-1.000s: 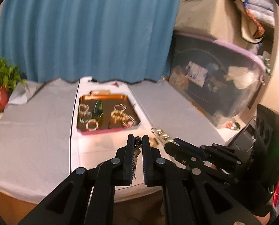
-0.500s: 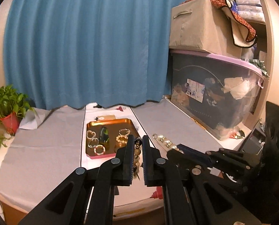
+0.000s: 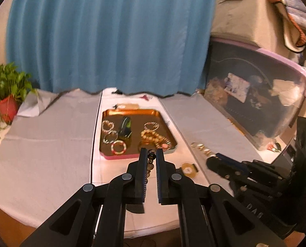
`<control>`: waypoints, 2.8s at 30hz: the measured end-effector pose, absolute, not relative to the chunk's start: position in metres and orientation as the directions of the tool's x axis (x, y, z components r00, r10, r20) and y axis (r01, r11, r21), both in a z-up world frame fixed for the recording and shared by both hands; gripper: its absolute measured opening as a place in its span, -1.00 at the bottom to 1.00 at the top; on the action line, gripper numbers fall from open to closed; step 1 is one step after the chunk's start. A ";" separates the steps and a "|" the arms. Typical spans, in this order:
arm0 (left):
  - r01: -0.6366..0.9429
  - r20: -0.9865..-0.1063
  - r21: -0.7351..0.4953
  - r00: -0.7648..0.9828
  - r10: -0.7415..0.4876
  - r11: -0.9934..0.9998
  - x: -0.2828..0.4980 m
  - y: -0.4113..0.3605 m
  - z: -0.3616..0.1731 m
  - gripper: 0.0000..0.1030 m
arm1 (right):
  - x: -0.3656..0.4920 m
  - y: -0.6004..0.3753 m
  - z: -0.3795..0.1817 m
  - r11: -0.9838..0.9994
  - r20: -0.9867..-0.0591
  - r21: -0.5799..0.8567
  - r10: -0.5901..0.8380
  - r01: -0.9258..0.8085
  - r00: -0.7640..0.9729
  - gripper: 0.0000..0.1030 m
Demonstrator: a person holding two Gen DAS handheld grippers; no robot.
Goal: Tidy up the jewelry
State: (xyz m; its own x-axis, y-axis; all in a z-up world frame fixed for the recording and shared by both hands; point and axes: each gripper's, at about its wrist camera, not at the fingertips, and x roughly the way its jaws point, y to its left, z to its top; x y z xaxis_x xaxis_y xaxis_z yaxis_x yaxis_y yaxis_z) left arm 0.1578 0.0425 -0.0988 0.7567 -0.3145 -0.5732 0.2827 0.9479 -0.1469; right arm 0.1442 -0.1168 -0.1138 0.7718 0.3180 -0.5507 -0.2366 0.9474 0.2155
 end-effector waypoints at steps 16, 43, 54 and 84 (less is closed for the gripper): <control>0.308 -0.595 -0.177 0.723 -0.351 0.935 0.271 0.031 -0.134 -0.89 | 0.274 -0.123 -0.167 0.957 -0.613 0.191 0.289 -0.217 0.736 -0.78; 0.227 -0.752 -0.183 0.594 -0.285 0.957 0.373 0.050 -0.245 0.12 | 0.385 -0.074 -0.276 0.943 -0.741 0.218 0.328 -0.252 0.586 -0.68; 0.179 -0.671 -0.252 0.676 -0.305 0.951 0.286 0.060 -0.153 0.46 | 0.306 -0.097 -0.202 0.952 -0.671 0.206 0.307 -0.229 0.675 0.05; 0.090 -0.670 0.047 0.741 -0.036 0.995 -0.014 -0.004 0.002 0.92 | 0.000 -0.110 -0.019 0.956 -0.642 0.244 0.284 -0.162 0.712 0.44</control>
